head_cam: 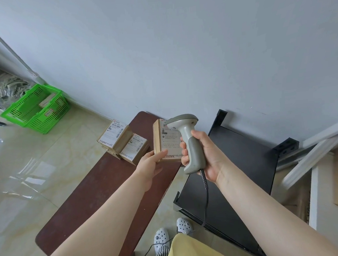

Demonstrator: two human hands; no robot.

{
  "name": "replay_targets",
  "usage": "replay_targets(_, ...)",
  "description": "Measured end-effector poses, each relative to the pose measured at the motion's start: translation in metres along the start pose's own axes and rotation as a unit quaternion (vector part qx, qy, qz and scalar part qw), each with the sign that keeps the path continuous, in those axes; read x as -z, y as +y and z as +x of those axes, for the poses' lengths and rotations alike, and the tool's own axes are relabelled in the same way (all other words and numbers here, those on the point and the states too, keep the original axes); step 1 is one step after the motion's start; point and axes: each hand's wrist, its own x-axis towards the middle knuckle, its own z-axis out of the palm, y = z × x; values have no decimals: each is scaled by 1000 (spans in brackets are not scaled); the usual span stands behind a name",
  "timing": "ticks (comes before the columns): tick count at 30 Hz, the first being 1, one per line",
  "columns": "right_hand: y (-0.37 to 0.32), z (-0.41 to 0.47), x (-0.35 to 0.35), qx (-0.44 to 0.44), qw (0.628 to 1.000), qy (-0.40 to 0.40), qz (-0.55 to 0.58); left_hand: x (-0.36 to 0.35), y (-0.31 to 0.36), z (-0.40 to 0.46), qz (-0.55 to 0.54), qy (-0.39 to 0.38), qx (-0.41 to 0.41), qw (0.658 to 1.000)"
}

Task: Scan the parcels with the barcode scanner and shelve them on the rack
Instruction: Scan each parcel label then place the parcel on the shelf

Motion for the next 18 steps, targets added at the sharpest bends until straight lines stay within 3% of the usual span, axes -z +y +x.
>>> replay_targets(4, 0, 4, 11, 23, 999, 30, -31, 2, -2, 2, 4, 1, -1, 1000)
replay_targets(8, 5, 12, 41, 59, 987, 124, -79, 8, -9, 4, 6, 14, 4, 1000)
replay_targets(14, 24, 32, 117, 97, 901, 381, -181, 15, -22, 6, 14, 36, 14, 999)
replay_targets(18, 33, 33, 149, 96, 866, 464, -161, 12, -27, 6, 10, 40, 18, 999)
